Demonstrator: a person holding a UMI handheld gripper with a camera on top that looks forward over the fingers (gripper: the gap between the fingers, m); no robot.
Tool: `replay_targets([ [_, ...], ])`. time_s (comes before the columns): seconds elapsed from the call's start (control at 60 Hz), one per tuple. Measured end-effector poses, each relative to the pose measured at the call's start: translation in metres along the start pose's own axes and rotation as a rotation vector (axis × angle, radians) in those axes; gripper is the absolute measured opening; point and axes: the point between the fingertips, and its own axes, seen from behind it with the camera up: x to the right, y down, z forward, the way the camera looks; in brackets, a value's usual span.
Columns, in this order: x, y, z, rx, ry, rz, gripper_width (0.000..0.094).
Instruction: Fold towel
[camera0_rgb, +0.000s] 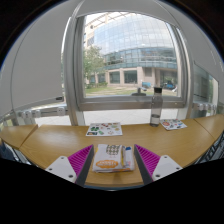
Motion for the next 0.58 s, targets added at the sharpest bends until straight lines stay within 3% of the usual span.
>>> replay_targets([
  [0.167,-0.046,0.027,-0.033,-0.012,-0.002,-0.008,0.0817],
  [0.583,-0.07,0.052,-0.061,-0.035,0.03,0.002,0.0817],
])
